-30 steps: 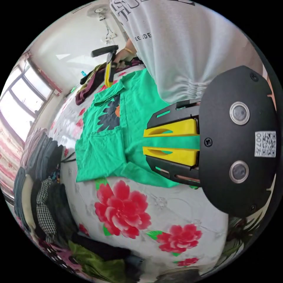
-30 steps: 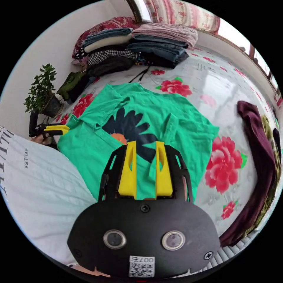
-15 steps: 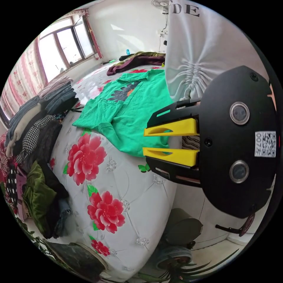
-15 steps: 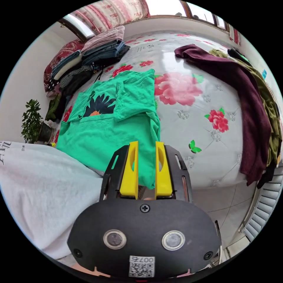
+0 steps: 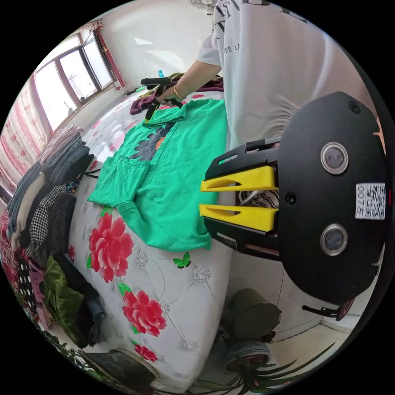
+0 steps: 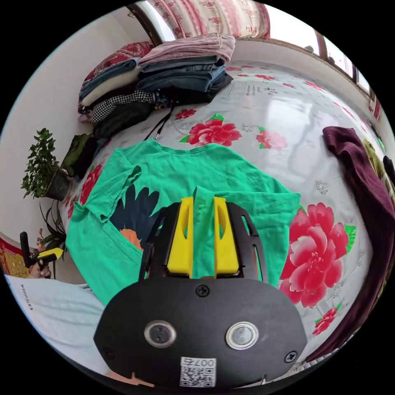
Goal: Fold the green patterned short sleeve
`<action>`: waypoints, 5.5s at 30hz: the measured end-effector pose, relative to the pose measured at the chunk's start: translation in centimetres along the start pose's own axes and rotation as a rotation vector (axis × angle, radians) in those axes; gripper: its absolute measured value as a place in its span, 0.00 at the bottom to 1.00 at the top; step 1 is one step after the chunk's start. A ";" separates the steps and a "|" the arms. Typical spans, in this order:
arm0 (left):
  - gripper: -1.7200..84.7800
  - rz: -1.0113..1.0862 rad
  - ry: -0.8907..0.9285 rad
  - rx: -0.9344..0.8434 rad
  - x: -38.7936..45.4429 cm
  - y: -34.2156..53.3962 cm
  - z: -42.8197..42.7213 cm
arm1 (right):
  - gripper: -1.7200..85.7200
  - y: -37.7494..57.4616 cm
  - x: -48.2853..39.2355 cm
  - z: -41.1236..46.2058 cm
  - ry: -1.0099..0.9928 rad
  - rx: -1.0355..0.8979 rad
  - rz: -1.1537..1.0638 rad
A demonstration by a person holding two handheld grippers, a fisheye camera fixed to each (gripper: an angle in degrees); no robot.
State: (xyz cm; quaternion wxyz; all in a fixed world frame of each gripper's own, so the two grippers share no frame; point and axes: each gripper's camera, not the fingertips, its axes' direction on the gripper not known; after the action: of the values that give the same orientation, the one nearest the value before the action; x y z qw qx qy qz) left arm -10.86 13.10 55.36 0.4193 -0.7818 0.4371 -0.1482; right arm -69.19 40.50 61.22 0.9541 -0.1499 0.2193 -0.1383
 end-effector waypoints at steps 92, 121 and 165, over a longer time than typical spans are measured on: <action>0.07 0.241 -0.133 -0.262 0.0 -9.1 3.3 | 0.04 38.5 6.9 16.4 -0.122 -0.291 0.181; 0.14 -0.056 0.149 0.160 -1.7 -30.3 -6.0 | 0.06 25.6 20.6 4.9 -0.309 0.238 0.449; 0.03 -0.006 0.099 0.093 -6.7 -15.4 -7.0 | 0.11 -4.9 -10.7 2.0 -0.341 -0.024 -0.160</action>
State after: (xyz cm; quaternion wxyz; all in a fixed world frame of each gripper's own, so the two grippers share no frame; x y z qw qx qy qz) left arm -10.32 18.96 72.56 0.4325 -0.7546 0.4475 -0.2081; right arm -78.47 40.01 68.65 0.9616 -0.1995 0.0436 -0.1836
